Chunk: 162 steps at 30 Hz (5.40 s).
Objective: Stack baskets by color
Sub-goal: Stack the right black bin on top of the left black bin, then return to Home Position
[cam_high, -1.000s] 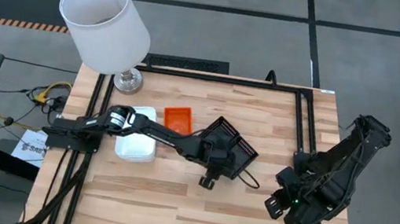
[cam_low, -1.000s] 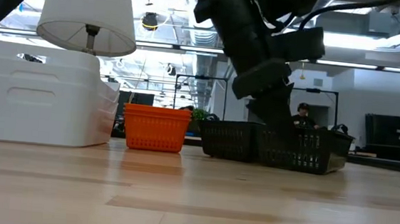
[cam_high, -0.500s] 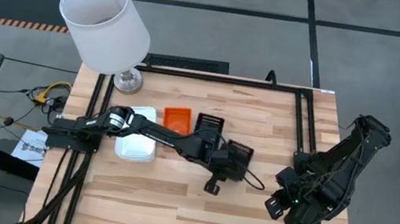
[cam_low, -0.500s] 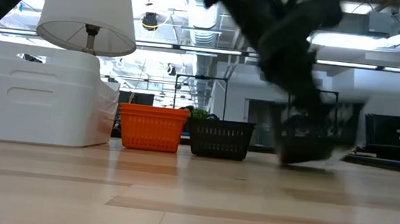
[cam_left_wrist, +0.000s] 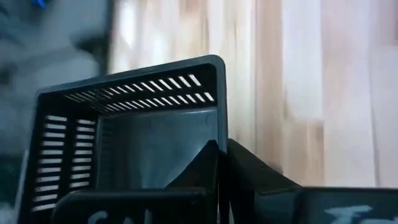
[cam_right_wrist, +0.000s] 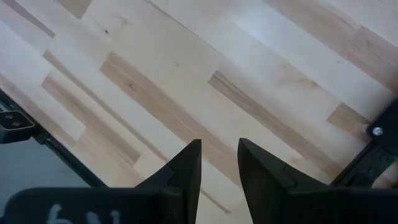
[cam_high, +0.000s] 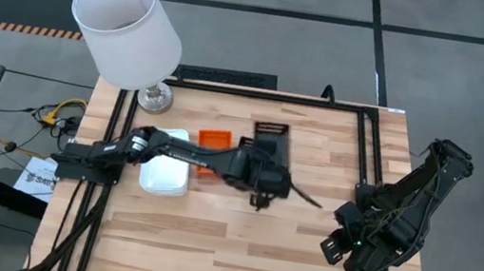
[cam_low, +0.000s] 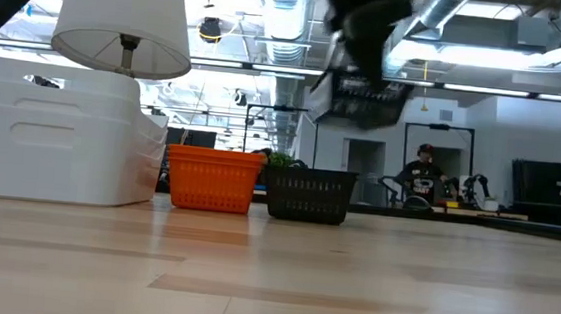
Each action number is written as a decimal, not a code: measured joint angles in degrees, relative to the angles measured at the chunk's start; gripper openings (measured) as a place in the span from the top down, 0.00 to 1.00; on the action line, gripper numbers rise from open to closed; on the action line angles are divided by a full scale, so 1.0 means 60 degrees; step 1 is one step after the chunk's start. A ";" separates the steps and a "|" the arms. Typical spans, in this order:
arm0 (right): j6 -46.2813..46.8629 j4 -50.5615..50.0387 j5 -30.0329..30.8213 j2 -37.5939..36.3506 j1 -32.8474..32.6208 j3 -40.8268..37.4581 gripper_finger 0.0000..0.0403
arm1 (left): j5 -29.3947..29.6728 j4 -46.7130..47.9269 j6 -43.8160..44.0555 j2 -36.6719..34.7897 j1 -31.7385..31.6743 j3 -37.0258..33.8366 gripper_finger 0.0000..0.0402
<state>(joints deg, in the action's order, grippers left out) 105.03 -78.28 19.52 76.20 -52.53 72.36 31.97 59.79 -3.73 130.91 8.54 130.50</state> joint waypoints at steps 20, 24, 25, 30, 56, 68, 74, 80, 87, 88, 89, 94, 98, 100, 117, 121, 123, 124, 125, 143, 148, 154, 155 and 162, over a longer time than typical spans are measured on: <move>-0.0007 -0.0890 0.0002 0.0004 0.0000 -0.0004 0.69 | -0.1147 -0.3116 0.1076 -0.5686 0.0025 -0.6103 1.00; -0.0009 -0.1057 0.0002 0.0004 0.0000 -0.0004 0.69 | -0.1046 -0.4593 0.0747 -0.6175 0.0017 -0.8138 1.00; -0.0007 -0.1126 0.0003 0.0004 0.0000 -0.0004 0.69 | -0.1117 -0.4724 0.0677 -0.6160 -0.0011 -0.8334 1.00; -0.0007 -0.1375 0.0002 0.0004 0.0000 -0.0004 0.69 | -0.1681 -0.4919 0.0315 -0.5568 -0.0234 -0.8393 1.00; -0.0044 -0.1454 -0.0009 0.0002 0.0018 -0.0006 0.69 | -0.2118 -0.5758 -0.1187 -0.3673 -0.0405 -0.8397 1.00; -0.0080 -0.1570 -0.0013 0.0004 0.0018 -0.0007 0.69 | -0.2538 -0.5852 -0.1058 -0.3668 -0.0540 -0.8510 1.00; -0.0080 -0.1647 -0.0017 0.0004 0.0018 -0.0004 0.69 | -0.2537 -0.5866 -0.1053 -0.3668 -0.0576 -0.8510 1.00; -0.0113 -0.1695 -0.0031 0.0004 0.0011 -0.0007 0.69 | -0.2834 -0.6170 -0.0939 -0.3668 -0.0601 -0.8510 0.95; -0.0124 -0.1701 -0.0036 0.0004 0.0011 -0.0004 0.69 | -0.2760 -0.6032 -0.0933 -0.3668 -0.0650 -0.8513 0.76; -0.0203 -0.1698 -0.0036 0.0004 0.0011 -0.0006 0.69 | -0.2769 -0.6034 -0.0933 -0.3668 -0.0664 -0.8513 0.73; -0.0246 -0.1698 -0.0035 0.0004 0.0009 -0.0007 0.69 | -0.2768 -0.6035 -0.0907 -0.3668 -0.0671 -0.8513 0.70; -0.0321 -0.1636 0.0016 -0.0006 0.0014 -0.0004 0.69 | -0.2828 -0.5116 0.0056 -0.3830 -0.0673 -0.7841 0.61; -0.0777 -0.1444 0.0630 -0.0218 0.0190 -0.0004 0.69 | -0.3417 -0.3561 0.1024 -0.4526 -0.0674 -0.6153 0.58; -0.1441 -0.1149 0.1399 -0.0504 0.0353 0.0040 0.69 | -0.3705 -0.2470 0.1200 -0.4761 -0.0639 -0.5170 0.57; -1.0441 0.0728 0.6791 -0.2958 0.1779 0.3746 0.69 | -0.1873 0.3011 0.2467 -0.7986 0.0368 -0.0357 0.57; -0.9620 0.0781 0.8024 -0.4409 0.1300 0.2375 0.69 | -0.2065 0.1571 0.2669 -1.0132 0.0556 -0.2958 0.57; -0.8866 0.0822 0.8238 -0.5225 0.0885 0.1241 0.69 | -0.2032 0.0267 0.2728 -1.1429 0.0758 -0.4851 0.57; -0.8579 0.0995 0.8323 -0.5679 0.0690 0.0630 0.69 | -0.2035 -0.0505 0.2739 -1.2098 0.0867 -0.5912 0.57; -0.8336 0.1158 0.8489 -0.6125 0.0517 0.0018 0.69 | -0.2047 -0.1295 0.2739 -1.2780 0.0955 -0.7008 0.57; -0.6826 0.3627 1.1380 -1.0755 -0.1377 -0.6845 0.69 | -0.3381 -0.9164 0.5282 -2.1689 0.1092 -1.9437 0.57; -0.5906 0.3236 1.1744 -1.1491 -0.1954 -0.8259 0.69 | -0.3226 -0.9063 0.5082 -2.1620 0.1087 -1.9698 0.57; -0.4040 0.3607 1.1766 -1.1981 -0.2918 -0.9410 0.69 | -0.2948 -0.8962 0.4987 -2.1594 0.1078 -1.9690 0.57; -0.4128 0.4169 1.1768 -1.1937 -0.3206 -0.9420 0.69 | -0.2970 -0.9017 0.4988 -2.1613 0.1078 -1.9683 0.57; -1.1429 1.1628 1.0396 -1.1235 -0.5036 -0.8426 0.69 | -0.3206 -0.9081 0.4812 -2.1788 0.1081 -1.9682 0.57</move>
<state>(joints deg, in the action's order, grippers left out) 36.46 -8.51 81.90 8.79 -82.75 21.80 12.73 5.30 25.15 0.19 15.03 12.40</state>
